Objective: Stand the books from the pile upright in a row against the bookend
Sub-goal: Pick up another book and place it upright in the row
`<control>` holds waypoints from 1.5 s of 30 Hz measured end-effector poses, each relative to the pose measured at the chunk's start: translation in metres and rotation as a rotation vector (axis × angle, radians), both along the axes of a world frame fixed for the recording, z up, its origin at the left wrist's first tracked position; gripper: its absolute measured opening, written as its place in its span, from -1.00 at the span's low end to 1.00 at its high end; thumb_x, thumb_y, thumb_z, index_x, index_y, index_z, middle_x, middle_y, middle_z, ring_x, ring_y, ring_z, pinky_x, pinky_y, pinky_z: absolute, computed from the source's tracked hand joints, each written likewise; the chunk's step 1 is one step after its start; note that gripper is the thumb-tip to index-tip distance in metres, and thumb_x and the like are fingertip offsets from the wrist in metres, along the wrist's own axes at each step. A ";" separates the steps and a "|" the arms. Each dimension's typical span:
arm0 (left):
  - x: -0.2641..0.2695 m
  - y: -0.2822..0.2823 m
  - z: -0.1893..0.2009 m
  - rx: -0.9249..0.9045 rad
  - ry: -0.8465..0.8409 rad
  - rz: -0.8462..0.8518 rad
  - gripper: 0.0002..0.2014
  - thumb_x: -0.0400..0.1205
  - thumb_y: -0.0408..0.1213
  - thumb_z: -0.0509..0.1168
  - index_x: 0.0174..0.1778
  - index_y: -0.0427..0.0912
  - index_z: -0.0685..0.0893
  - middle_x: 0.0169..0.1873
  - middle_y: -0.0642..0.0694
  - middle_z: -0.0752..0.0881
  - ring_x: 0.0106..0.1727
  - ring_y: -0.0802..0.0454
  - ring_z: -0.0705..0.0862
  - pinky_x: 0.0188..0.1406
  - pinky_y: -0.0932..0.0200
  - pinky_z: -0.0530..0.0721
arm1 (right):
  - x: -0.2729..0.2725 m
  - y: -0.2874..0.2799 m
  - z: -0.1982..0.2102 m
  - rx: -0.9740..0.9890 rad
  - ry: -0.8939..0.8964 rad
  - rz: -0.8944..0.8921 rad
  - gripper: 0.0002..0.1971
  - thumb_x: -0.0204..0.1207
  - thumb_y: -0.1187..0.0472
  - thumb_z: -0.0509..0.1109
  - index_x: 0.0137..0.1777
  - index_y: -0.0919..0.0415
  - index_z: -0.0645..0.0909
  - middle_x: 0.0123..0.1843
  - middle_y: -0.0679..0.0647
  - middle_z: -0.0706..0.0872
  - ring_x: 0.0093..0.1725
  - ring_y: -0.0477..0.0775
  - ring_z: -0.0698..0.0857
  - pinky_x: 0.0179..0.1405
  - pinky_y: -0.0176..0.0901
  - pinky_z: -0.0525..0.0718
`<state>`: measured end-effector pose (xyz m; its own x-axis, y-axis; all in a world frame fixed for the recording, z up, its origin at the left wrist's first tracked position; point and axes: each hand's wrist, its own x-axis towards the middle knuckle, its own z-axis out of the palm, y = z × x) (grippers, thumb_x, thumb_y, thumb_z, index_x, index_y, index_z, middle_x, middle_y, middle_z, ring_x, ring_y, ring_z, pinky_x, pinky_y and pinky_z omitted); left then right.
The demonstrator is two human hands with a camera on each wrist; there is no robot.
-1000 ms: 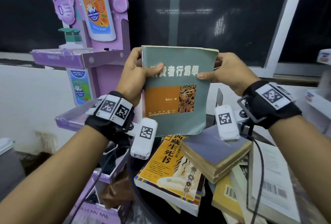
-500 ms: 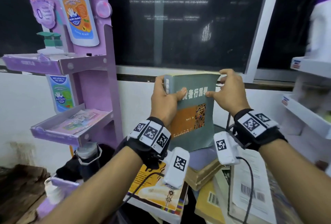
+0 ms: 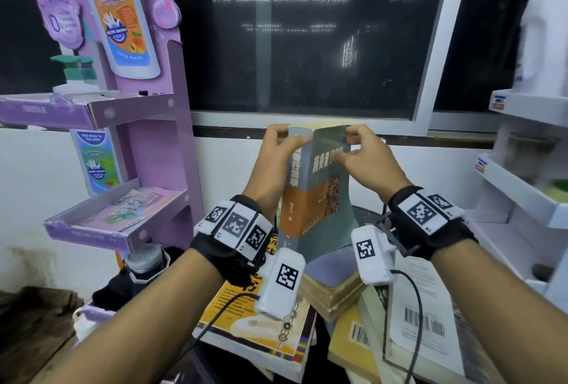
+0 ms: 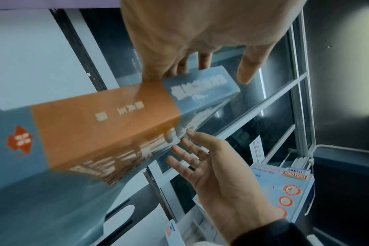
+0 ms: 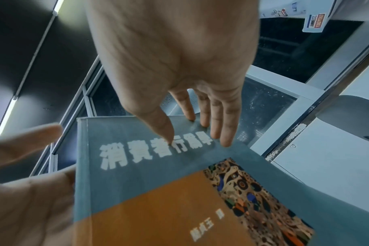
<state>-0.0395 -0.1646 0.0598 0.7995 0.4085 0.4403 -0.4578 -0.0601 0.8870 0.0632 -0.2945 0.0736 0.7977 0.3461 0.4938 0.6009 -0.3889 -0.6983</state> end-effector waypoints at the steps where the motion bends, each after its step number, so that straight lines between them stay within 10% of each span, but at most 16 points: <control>1: -0.002 0.001 0.001 -0.014 0.013 -0.030 -0.89 0.68 -0.15 0.21 0.07 -0.06 0.51 0.00 0.01 0.69 0.03 0.00 0.65 -0.09 0.05 0.59 | -0.002 -0.001 0.000 -0.007 0.011 0.006 -0.50 0.52 0.14 0.46 0.46 0.14 0.49 0.36 0.04 0.60 0.28 0.12 0.64 0.32 0.11 0.63; 8: -0.011 0.008 0.005 0.015 0.038 -0.195 -0.79 0.68 -0.41 0.20 0.15 -0.11 0.67 0.10 -0.03 0.75 0.09 -0.06 0.73 -0.16 -0.01 0.73 | -0.031 -0.008 0.014 0.326 0.351 0.229 -0.69 0.67 0.08 0.19 0.32 0.16 0.55 0.13 0.10 0.71 0.06 0.12 0.72 -0.10 -0.08 0.74; 13: -0.014 0.004 -0.004 -0.020 0.032 -0.228 -0.74 0.69 -0.43 0.21 0.22 -0.17 0.71 0.06 -0.04 0.78 0.17 -0.04 0.74 0.08 -0.30 0.73 | -0.050 -0.006 0.015 0.300 0.309 0.315 -0.25 0.18 -0.49 0.40 0.29 -0.05 0.58 0.31 -0.02 0.68 0.31 0.06 0.65 0.38 0.21 0.56; 19: -0.007 0.014 -0.009 -0.130 0.063 -0.225 -0.63 0.61 -0.52 0.29 0.34 -0.26 0.58 0.24 -0.26 0.65 0.26 -0.18 0.70 0.11 -0.38 0.69 | -0.053 -0.014 0.024 0.017 0.024 0.041 -0.32 0.35 -0.04 0.55 0.49 0.08 0.53 0.44 0.05 0.61 0.35 0.10 0.61 0.28 0.04 0.65; 24: 0.011 0.025 -0.010 -0.038 0.081 -0.015 -0.65 0.61 -0.41 0.33 0.33 -0.17 0.59 -0.01 -0.03 0.67 0.13 0.03 0.68 0.27 -0.18 0.66 | -0.058 -0.019 0.040 -0.111 -0.021 -0.026 -0.40 0.32 0.10 0.55 0.41 0.14 0.60 0.29 0.05 0.65 0.18 0.11 0.65 -0.04 -0.07 0.71; 30: 0.035 0.033 -0.012 0.024 0.149 -0.027 -0.55 0.65 -0.10 0.29 0.47 -0.05 0.46 0.38 -0.03 0.57 0.38 0.10 0.55 0.42 -0.05 0.44 | -0.052 -0.027 0.045 -0.121 0.035 0.025 -0.48 0.25 0.18 0.53 0.28 0.08 0.66 0.20 0.00 0.71 0.12 0.05 0.67 -0.15 -0.18 0.58; 34: 0.041 0.029 -0.017 0.012 0.139 -0.157 -0.63 0.71 -0.10 0.19 0.43 -0.10 0.49 0.22 0.04 0.71 0.07 0.27 0.73 0.02 0.31 0.64 | -0.049 -0.032 0.050 -0.131 0.107 0.118 -0.56 0.29 0.31 0.49 0.21 0.07 0.67 0.15 0.00 0.73 0.02 0.04 0.65 -0.32 -0.21 0.49; 45: 0.057 0.022 -0.022 -0.154 0.007 -0.234 -0.66 0.68 -0.20 0.23 0.35 -0.24 0.51 0.19 -0.21 0.72 0.05 0.00 0.75 0.07 0.15 0.73 | -0.050 -0.032 0.060 -0.408 0.091 0.034 -0.35 0.33 0.02 0.63 0.42 -0.10 0.49 0.02 -0.01 0.66 -0.17 -0.01 0.71 -0.43 -0.17 0.65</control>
